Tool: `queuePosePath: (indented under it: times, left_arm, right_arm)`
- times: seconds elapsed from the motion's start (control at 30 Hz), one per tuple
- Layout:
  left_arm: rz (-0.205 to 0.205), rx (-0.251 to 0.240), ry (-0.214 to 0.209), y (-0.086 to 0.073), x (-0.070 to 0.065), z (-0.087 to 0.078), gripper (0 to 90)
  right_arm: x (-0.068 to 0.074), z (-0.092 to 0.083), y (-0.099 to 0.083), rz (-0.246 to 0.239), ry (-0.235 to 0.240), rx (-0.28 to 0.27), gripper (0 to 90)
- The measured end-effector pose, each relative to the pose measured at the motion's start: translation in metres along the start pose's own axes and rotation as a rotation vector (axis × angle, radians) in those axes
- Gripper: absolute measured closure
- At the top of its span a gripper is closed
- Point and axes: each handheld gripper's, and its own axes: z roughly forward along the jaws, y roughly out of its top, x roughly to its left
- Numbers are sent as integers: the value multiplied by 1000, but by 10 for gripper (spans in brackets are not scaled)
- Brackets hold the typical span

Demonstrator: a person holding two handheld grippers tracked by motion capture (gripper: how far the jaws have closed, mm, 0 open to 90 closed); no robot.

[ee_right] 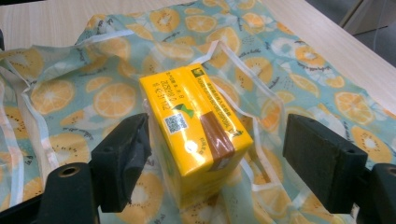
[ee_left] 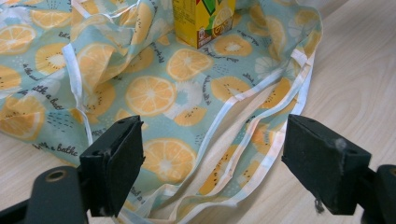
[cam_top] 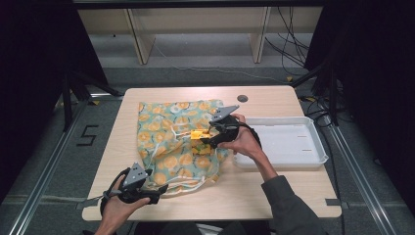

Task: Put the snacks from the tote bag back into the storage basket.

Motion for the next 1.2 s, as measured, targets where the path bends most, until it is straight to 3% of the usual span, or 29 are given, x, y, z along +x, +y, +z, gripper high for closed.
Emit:
queuePosePath:
  times: [0.03, 0.2, 0.43, 0.67, 0.73, 0.77, 0.9, 0.97, 1.0, 1.13, 1.17, 1.2]
  left_arm:
    - [22, 23, 3, 0, 2, -2, 201]
    - [25, 24, 5, 0, 2, -2, 203]
    - [-9, 9, -1, -1, -1, 1, 203]
    - [7, 0, -4, 0, 0, -1, 204]
    - [-17, 0, -6, -1, -2, 0, 204]
    - [7, 20, -6, -1, 0, -1, 204]
    - [20, 18, -4, -1, 1, -2, 206]
    - [4, 3, 2, -1, 0, 0, 206]
    - [28, 24, -5, 0, 2, -1, 206]
    - [36, 32, -1, -1, 2, -1, 206]
    - [12, 30, -4, -1, 0, -1, 206]
    - [14, 31, -4, -1, 0, -1, 207]
  right_arm:
    - [0, 2, 0, -7, 7, -6, 242]
    - [-1, 9, -1, -15, 29, -4, 238]
    - [4, 15, 0, -23, 51, -4, 243]
    - [6, 22, 1, -31, 60, -1, 257]
    - [7, 24, 1, -39, 63, 5, 270]
    - [8, 24, 1, -38, 65, 20, 277]
    - [8, 25, 1, -47, 57, 12, 299]
    - [7, 25, 0, -43, 57, 3, 312]
    - [6, 26, -1, -41, 63, -1, 307]
    - [6, 29, -2, -40, 67, 3, 317]
    - [5, 30, -3, -45, 68, 12, 332]
    - [4, 30, -4, -45, 69, 2, 341]
